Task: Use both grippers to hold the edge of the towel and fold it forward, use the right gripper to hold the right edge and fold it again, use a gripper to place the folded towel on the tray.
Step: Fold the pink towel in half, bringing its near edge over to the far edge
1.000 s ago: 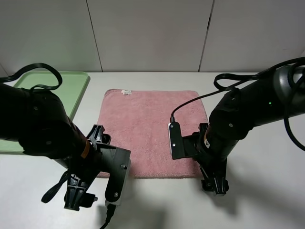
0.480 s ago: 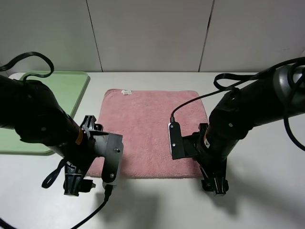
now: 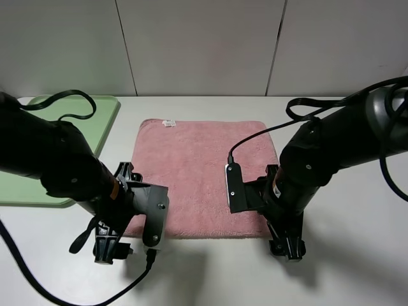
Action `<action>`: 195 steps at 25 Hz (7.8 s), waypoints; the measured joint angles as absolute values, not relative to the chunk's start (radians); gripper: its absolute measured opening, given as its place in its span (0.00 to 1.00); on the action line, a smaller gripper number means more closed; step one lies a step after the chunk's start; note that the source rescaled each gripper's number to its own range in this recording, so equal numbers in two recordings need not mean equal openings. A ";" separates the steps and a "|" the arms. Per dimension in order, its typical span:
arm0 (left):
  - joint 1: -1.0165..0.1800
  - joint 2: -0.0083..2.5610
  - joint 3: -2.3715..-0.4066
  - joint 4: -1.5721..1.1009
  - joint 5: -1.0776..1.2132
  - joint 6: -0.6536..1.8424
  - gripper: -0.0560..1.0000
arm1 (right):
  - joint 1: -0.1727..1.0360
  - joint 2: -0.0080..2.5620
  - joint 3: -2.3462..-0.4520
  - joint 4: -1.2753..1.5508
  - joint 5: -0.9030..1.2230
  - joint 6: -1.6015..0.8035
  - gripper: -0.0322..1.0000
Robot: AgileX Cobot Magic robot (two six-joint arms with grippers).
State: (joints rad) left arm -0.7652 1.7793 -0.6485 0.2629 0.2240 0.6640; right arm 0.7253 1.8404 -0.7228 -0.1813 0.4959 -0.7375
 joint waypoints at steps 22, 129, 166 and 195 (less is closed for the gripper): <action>-0.765 1.823 -0.651 0.256 0.166 0.665 0.23 | 0.725 1.844 -0.722 -0.149 0.501 -0.741 0.77; -0.559 1.409 -0.664 0.236 0.377 0.880 0.05 | 0.776 1.449 -0.937 -0.137 0.783 -0.510 0.03; -0.487 1.597 -0.663 0.260 -0.066 0.801 0.91 | 0.772 1.577 -0.937 -0.298 0.662 -0.394 0.93; -0.487 1.257 -0.620 0.261 0.176 0.706 1.00 | 0.772 1.577 -0.937 -0.325 0.663 -0.348 1.00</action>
